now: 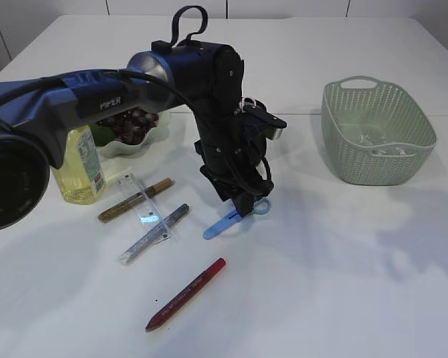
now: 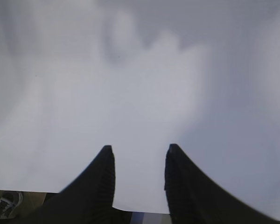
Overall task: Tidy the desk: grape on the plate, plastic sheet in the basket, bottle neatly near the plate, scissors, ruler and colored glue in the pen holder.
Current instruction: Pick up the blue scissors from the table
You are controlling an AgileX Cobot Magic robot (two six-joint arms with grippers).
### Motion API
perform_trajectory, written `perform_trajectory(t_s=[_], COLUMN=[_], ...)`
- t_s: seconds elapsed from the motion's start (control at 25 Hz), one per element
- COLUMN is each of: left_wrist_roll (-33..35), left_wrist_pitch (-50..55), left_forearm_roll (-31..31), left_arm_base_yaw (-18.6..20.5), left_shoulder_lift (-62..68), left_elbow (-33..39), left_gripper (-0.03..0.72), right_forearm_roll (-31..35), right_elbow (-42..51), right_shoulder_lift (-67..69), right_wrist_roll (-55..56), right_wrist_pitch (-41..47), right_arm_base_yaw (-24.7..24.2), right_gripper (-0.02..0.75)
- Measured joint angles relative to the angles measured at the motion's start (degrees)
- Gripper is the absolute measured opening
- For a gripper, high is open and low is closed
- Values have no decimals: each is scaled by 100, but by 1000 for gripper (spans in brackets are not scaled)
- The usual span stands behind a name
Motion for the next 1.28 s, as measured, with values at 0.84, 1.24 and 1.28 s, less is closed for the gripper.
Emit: perform_trajectory(t_s=[0.84,1.24,1.28], left_wrist_roll=[100,123,127], left_wrist_pitch=[0,0,0], left_forearm_roll=[0,0,0], left_arm_base_yaw=[0,0,0], left_shoulder_lift=[197,253,253], left_elbow=[-37,-55,-61], left_gripper=[372,371,368], right_forearm_roll=[-12,-12,-12], right_elbow=[0,0,0], right_shoulder_lift=[0,0,0], right_wrist_roll=[0,0,0], right_wrist_pitch=[0,0,0], right_arm_base_yaw=[0,0,0], right_gripper=[305,305,305])
